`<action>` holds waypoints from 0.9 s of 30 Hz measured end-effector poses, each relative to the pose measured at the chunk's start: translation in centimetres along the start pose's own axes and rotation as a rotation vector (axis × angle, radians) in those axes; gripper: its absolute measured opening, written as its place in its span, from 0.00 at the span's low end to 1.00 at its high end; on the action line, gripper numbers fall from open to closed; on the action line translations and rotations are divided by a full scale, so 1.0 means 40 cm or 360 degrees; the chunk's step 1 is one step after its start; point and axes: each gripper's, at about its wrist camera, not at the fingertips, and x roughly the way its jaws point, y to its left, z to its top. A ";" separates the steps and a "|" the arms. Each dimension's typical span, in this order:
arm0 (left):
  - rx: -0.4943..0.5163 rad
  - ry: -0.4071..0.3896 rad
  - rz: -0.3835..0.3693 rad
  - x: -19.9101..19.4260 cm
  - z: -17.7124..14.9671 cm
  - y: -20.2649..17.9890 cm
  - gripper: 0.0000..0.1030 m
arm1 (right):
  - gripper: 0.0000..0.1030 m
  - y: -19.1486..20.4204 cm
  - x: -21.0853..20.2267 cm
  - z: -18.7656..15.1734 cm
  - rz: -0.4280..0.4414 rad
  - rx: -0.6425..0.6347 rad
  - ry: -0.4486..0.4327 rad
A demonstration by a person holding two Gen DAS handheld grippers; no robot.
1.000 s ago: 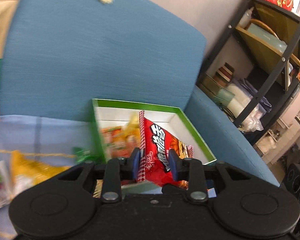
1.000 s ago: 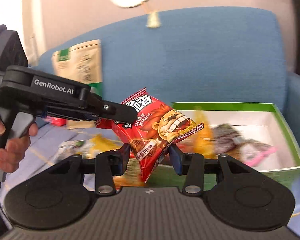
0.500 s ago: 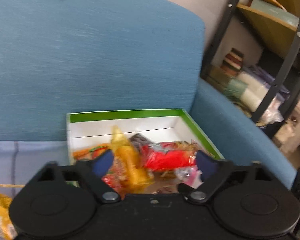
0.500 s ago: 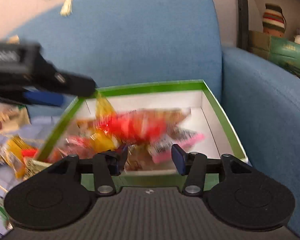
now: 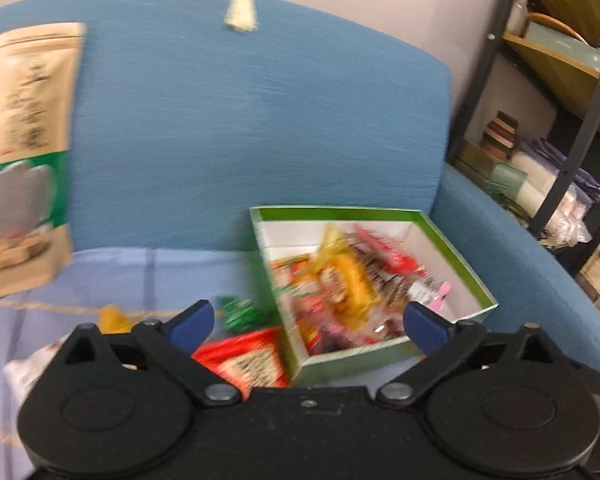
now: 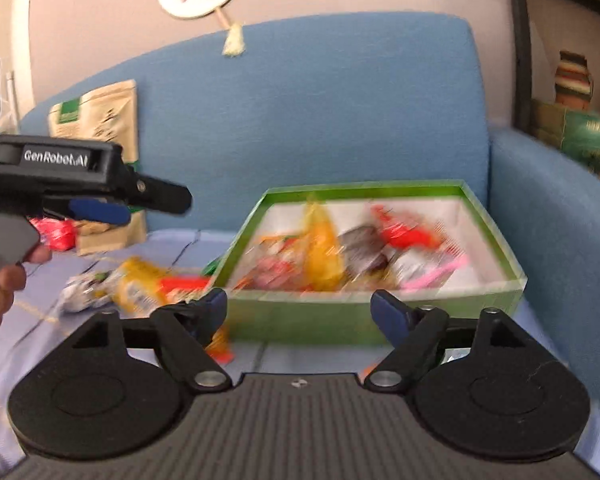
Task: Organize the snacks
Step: 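Grasp the green candy with the left gripper while the right grasps a white-red candy pack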
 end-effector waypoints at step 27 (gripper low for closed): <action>-0.0170 0.0321 -0.0077 -0.136 -0.276 0.117 1.00 | 0.76 0.173 0.004 -0.220 0.0022 -0.0035 0.0386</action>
